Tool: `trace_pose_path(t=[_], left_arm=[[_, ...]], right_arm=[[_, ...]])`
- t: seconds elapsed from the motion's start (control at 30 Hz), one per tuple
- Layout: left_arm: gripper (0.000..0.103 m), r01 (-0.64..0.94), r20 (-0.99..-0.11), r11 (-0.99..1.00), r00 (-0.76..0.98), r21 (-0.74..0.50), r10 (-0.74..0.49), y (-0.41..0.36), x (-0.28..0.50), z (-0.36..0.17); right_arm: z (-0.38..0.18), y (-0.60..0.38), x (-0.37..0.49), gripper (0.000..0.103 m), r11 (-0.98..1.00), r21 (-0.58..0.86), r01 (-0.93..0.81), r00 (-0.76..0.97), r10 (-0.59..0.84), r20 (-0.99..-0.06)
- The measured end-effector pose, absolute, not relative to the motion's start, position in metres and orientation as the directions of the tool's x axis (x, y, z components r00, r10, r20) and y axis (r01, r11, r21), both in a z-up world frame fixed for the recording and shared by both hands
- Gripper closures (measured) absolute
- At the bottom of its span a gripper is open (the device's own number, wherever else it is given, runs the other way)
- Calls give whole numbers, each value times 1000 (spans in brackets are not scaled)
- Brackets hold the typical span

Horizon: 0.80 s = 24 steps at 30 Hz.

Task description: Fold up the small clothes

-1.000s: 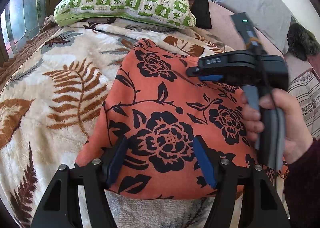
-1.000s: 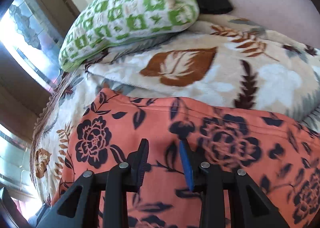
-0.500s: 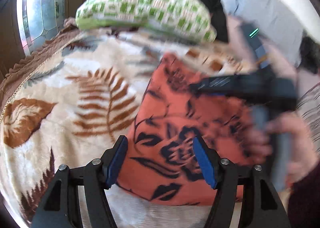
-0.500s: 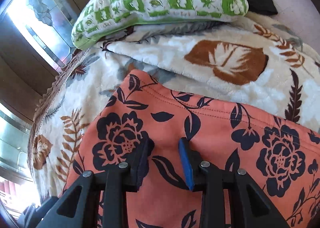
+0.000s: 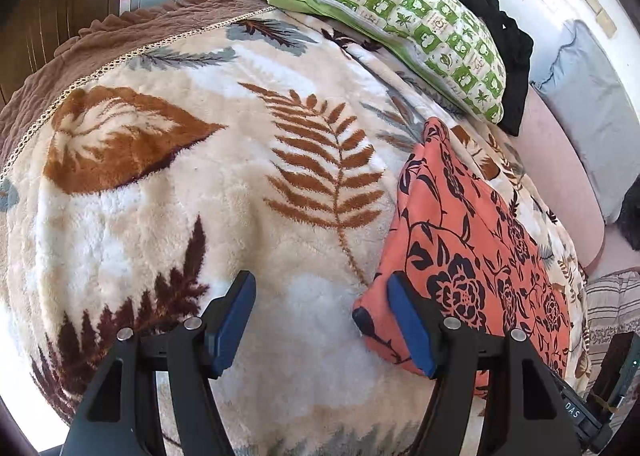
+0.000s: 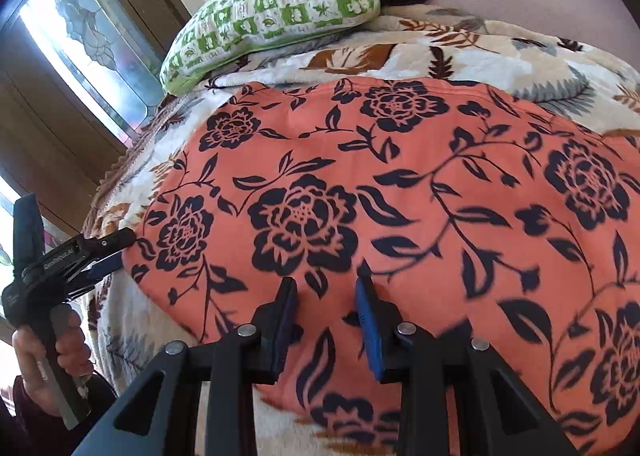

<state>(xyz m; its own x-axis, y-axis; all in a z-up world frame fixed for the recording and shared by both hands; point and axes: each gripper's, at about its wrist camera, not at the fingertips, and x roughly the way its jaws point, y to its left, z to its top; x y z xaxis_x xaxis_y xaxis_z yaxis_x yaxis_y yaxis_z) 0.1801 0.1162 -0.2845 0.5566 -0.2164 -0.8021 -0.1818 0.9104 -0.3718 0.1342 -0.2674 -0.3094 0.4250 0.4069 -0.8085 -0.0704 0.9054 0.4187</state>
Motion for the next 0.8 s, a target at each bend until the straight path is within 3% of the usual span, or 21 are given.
trace_pose_path(t=[0.1,0.17,0.27,0.33,0.43,0.6,0.67,0.8], left_arm=[[37,-147,-796,903,543,-404,-268,111,161,-289],[53,-128,-791,890,525,-438,-314,107,153,-296],[60,-86,-762,885,550,-458,-341,96,153,-294],[60,-64,-720,839,551,-540,-422,92,159,-295],[47,-62,-705,815,544,-575,-456,85,169,-303],[47,-39,-657,788,579,-614,-483,72,187,-304],[83,-16,-658,790,565,-613,-498,64,191,-306],[84,28,-661,838,600,-545,-450,49,189,-297]], right_arm=[[-310,-277,118,69,899,436,-47,431,412,-803],[-317,-279,116,69,894,447,-28,422,416,-806],[-321,-284,116,69,878,478,8,426,429,-796],[-324,-283,114,69,876,482,8,434,431,-791],[-325,-283,112,69,876,482,-4,445,433,-784],[-327,-288,113,69,853,522,-1,443,468,-764],[-328,-289,114,69,847,532,0,442,477,-759],[-326,-290,114,69,838,546,-6,439,493,-751]])
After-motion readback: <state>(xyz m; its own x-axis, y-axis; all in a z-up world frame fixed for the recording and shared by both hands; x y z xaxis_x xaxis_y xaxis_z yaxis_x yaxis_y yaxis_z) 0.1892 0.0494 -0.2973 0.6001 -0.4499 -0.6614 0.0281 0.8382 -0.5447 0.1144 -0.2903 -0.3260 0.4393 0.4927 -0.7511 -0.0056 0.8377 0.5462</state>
